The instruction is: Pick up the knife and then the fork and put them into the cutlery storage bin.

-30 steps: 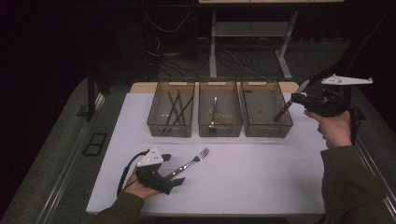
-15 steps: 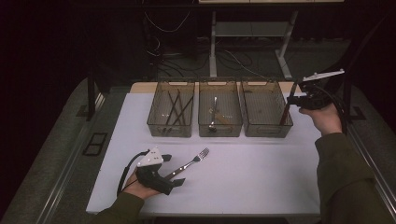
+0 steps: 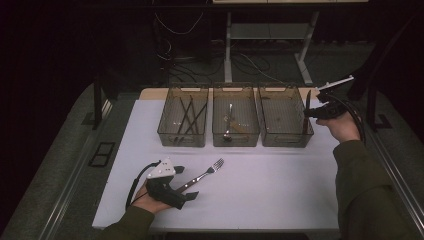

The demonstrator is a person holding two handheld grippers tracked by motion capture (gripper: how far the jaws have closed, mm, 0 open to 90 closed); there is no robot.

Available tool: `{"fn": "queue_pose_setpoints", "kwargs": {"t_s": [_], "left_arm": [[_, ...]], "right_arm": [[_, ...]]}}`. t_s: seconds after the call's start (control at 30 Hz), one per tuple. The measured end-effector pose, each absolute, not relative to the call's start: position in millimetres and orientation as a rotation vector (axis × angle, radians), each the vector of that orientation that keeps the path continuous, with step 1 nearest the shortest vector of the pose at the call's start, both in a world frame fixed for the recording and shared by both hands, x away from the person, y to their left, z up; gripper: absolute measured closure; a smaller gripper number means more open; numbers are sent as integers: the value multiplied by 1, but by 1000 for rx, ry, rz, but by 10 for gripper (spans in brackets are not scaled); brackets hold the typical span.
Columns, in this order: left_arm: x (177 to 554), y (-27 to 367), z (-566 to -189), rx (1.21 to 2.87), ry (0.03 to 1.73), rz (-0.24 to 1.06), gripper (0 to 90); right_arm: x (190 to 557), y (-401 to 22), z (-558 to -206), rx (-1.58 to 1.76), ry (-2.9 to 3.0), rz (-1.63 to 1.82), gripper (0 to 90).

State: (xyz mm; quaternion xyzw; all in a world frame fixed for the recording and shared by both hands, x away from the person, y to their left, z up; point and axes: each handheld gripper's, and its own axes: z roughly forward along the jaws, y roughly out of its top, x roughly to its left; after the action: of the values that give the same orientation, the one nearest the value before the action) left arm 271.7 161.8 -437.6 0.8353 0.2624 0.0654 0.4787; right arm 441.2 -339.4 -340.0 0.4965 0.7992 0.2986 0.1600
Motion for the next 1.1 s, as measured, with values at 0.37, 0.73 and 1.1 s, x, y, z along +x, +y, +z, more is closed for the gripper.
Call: {"fn": "queue_pose_setpoints", "kwargs": {"t_s": [0.37,0.73,1.1], "left_arm": [[271,162,-438,2045,633,158,0],[272,162,-438,2048,629,153,0],[271,160,-439,2050,629,147,0]], "right_arm": [[464,-316,-362,1366,2321,896,881],[487,-285,-393,1399,2388,799,859],[493,-276,-400,1429,2440,654,771]]}}
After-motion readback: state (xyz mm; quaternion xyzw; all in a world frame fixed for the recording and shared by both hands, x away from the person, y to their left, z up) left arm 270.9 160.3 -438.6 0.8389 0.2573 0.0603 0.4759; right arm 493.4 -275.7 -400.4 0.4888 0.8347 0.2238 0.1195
